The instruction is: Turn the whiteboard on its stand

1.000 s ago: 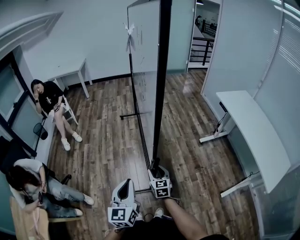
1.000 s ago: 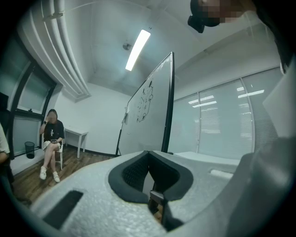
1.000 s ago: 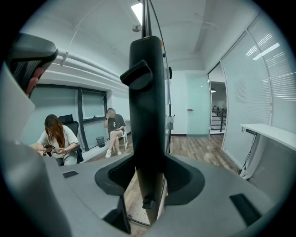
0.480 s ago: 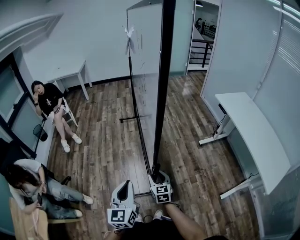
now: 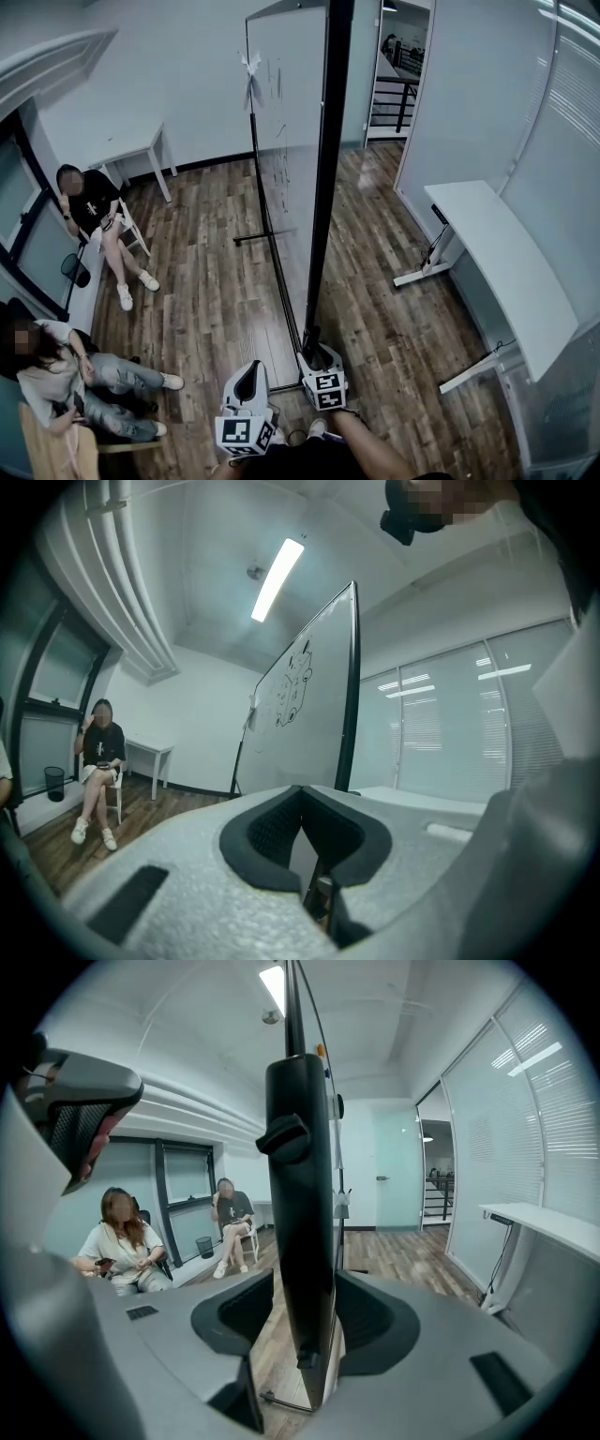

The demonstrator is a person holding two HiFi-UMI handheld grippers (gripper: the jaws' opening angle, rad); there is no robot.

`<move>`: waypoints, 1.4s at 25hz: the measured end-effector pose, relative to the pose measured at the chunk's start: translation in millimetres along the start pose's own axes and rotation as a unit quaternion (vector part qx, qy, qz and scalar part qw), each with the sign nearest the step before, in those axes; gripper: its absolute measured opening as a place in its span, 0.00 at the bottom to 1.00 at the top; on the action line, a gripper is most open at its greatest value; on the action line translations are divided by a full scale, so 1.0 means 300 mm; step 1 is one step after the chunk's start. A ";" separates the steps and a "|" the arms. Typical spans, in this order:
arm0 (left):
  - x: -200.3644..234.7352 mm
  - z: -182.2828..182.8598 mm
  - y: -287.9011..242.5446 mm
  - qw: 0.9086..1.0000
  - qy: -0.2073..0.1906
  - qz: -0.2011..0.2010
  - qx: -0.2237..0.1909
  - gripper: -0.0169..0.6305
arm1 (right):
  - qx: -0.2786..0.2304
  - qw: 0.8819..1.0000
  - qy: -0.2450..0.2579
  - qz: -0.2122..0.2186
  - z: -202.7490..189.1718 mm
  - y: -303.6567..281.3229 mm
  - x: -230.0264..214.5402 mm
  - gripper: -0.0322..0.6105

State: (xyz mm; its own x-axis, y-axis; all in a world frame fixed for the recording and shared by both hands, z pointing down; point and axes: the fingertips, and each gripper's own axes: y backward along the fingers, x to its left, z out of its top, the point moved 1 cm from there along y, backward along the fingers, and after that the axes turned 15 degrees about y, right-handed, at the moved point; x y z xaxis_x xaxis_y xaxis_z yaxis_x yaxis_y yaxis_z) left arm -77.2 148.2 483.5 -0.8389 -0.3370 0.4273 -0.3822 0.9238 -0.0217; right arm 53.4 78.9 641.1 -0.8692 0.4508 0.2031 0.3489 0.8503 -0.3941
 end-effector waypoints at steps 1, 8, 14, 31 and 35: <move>0.000 0.000 -0.001 1.000 0.000 -0.002 0.001 0.05 | 0.001 1.000 -0.004 0.000 -0.003 0.009 0.003 0.34; -0.005 0.001 -0.007 1.000 -0.003 -0.017 0.007 0.05 | -0.002 0.999 -0.040 -0.007 0.010 0.093 0.000 0.34; -0.011 0.001 -0.008 0.999 -0.011 -0.028 0.011 0.05 | -0.028 0.997 -0.072 -0.016 0.084 0.182 -0.026 0.29; -0.057 -0.029 0.014 0.999 0.013 -0.029 0.021 0.05 | -0.087 0.990 -0.097 -0.052 0.227 0.379 -0.049 0.14; -0.059 -0.059 0.013 0.999 0.017 -0.031 0.032 0.05 | -0.089 0.990 -0.098 -0.053 0.224 0.398 -0.041 0.12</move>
State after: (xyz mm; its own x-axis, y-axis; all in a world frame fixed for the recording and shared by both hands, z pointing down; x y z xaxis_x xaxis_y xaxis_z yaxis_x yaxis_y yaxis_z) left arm -57.0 160.9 492.0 -0.8001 -0.3852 0.4599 -0.4570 0.8880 -0.0513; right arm 82.3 156.7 531.4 -0.9496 0.3095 0.0496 0.2928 0.9324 -0.2122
